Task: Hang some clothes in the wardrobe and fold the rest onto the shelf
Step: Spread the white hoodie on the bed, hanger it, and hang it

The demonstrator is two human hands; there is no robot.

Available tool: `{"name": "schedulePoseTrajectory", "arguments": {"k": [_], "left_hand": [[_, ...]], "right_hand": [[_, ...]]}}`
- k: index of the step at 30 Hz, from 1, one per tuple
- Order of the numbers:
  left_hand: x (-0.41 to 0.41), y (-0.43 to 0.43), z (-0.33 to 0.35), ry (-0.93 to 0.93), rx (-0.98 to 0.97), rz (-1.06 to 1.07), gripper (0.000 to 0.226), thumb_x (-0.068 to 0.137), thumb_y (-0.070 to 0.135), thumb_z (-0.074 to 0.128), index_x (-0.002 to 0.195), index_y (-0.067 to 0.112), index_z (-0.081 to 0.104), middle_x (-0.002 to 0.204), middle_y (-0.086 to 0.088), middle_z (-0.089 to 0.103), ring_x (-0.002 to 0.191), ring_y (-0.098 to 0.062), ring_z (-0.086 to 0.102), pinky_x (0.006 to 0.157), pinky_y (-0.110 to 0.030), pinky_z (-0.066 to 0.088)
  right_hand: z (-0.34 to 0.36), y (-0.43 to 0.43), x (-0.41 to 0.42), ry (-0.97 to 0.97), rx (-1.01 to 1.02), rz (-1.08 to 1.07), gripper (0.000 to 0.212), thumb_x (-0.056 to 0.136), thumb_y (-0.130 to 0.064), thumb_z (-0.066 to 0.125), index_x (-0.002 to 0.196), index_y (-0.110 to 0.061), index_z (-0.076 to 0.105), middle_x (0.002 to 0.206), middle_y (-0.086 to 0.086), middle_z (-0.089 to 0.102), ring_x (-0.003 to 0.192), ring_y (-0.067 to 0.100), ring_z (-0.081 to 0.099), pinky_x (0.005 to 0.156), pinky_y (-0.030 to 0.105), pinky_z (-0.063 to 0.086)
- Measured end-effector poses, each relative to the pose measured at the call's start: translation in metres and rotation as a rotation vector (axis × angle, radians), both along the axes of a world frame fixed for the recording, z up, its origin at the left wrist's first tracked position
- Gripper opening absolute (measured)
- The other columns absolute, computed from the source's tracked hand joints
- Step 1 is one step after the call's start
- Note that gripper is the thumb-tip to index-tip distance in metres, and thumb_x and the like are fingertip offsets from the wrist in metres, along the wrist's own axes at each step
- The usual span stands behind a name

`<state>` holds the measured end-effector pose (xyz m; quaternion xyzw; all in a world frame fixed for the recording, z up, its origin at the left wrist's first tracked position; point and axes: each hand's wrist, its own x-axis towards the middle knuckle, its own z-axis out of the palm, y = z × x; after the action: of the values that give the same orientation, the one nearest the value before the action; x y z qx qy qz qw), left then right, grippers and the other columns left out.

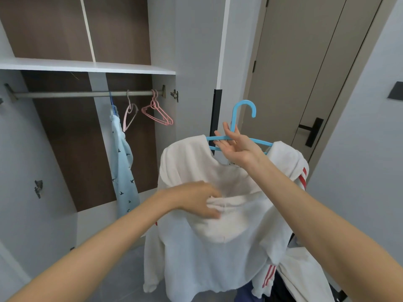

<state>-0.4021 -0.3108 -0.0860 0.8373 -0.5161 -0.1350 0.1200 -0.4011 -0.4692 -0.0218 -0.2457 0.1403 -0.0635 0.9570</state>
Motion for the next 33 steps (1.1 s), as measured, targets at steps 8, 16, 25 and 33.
{"name": "schedulePoseTrajectory", "arguments": {"k": [8,16,25,33], "left_hand": [[-0.008,-0.012,-0.024,-0.468,-0.219,-0.192,0.015,0.095,0.030,0.053,0.096,0.031,0.068,0.082,0.009,0.066,0.078,-0.007,0.041,0.074,-0.030,0.025],[0.000,0.022,-0.048,-0.755,-0.672,0.113,0.013,0.089,0.035,0.052,0.095,0.027,0.062,0.103,0.008,0.057,0.097,-0.014,0.049,0.082,-0.035,0.029],[0.058,0.073,0.016,0.726,-0.908,1.093,0.037,0.097,0.045,0.046,0.102,0.009,0.055,0.103,-0.006,0.059,0.098,-0.023,0.059,0.085,-0.035,0.050],[0.070,0.090,0.021,1.204,-0.972,1.043,0.036,0.086,0.030,0.069,0.116,0.012,0.063,0.119,-0.006,0.064,0.105,-0.017,0.061,0.090,-0.030,0.050]], "right_hand": [[0.002,0.010,-0.002,-0.047,0.044,0.029,0.040,0.091,0.001,0.060,0.127,-0.017,0.060,0.117,0.007,0.069,0.125,0.030,0.053,0.109,0.041,0.039],[0.001,0.004,-0.012,-0.095,0.065,0.044,0.032,0.093,0.001,0.056,0.120,-0.015,0.062,0.119,0.005,0.068,0.129,0.029,0.050,0.108,0.039,0.040],[0.003,0.014,-0.017,-0.115,0.041,0.143,0.032,0.093,0.000,0.055,0.122,-0.013,0.062,0.111,0.005,0.072,0.124,0.030,0.054,0.100,0.040,0.044],[-0.006,0.014,-0.021,-0.108,0.012,0.206,0.033,0.092,0.000,0.055,0.121,-0.013,0.063,0.114,0.006,0.071,0.123,0.030,0.055,0.106,0.039,0.042]]}}
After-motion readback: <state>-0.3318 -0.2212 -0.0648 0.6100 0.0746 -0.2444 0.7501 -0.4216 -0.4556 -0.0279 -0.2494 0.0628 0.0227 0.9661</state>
